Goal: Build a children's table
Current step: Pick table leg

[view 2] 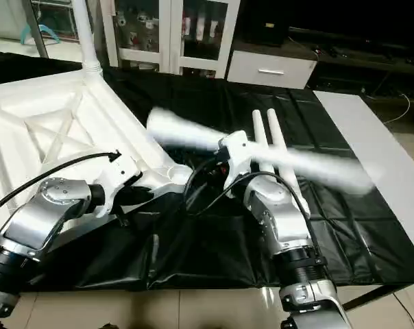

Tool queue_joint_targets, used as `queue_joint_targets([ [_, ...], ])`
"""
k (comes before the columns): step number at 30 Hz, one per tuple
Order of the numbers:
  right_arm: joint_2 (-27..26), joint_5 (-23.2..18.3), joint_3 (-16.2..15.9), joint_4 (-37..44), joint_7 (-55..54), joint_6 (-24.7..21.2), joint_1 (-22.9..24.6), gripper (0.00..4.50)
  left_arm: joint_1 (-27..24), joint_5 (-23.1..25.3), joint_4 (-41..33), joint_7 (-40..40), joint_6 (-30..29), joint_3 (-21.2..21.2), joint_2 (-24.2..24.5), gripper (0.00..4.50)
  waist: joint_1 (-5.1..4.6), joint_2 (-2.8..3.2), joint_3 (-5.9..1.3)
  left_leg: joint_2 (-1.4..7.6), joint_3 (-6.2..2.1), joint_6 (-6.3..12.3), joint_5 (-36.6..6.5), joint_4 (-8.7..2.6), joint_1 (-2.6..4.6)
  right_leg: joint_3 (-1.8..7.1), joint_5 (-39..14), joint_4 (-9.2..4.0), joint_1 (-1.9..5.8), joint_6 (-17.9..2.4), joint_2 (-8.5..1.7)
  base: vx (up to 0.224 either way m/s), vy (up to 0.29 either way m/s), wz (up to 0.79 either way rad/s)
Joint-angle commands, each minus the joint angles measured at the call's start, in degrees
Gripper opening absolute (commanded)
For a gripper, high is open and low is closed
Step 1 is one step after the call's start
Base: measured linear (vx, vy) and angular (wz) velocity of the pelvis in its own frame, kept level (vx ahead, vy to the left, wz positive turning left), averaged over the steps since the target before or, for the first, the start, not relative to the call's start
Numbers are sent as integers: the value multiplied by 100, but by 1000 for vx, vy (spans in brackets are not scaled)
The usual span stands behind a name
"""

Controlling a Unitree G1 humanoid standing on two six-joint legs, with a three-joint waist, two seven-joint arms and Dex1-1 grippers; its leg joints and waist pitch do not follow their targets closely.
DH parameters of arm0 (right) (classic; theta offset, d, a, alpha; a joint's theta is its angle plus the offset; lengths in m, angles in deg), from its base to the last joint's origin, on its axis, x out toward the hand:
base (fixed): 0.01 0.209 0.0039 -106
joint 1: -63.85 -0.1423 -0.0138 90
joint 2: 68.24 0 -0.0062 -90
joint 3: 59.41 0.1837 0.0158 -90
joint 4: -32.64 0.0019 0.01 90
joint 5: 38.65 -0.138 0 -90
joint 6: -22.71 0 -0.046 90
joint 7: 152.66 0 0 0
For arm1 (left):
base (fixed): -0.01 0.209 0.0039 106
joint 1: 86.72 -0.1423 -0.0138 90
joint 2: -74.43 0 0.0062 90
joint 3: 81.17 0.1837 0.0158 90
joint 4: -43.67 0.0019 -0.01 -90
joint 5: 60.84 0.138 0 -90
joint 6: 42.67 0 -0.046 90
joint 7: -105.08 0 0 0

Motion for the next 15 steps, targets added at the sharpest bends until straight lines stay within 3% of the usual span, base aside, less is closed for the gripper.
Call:
queue_joint_targets([
  [1, 91, -11, -12, 226, 38, -38, 69, 179, 5, -104, -113, -152, 259, 85, -63, 0, -13, 135, -378, 164, -12, -126, -1093, -419, 119, 264, -948, -283, 323, -1104, -318, 0, 0, 0],
  [8, -9, 30, -243, 614, 73, -113, 375, 123, -136, -25, -127, -179, 663, 163, -30, 0, -16, 121, -366, 172, -28, -148, -1322, -442, 121, 264, -1329, -332, 317, -971, -334, 0, 0, 0],
  [12, -145, 31, -303, 795, -45, -147, 545, 85, -416, 448, 35, -620, 3141, 677, 438, 0, -10, 130, -353, 177, -49, -141, -1597, -469, 135, 273, -1749, -393, 285, -762, -339, 0, 0, 0],
  [14, -174, 26, -288, 822, -97, -144, 574, 75, -437, 569, 199, -601, 3557, 766, 500, 0, 19, 145, -348, 183, -46, -158, -1677, -471, 172, 276, -1818, -406, 244, -728, -329, 0, 0, 0],
  [15, -207, 7, -257, 851, -166, -152, 600, 62, -429, 740, 384, -534, 4101, 894, 561, 0, 86, 168, -337, 199, -32, -236, -1789, -480, 226, 285, -1863, -404, 202, -746, -338, 0, 0, 0],
])
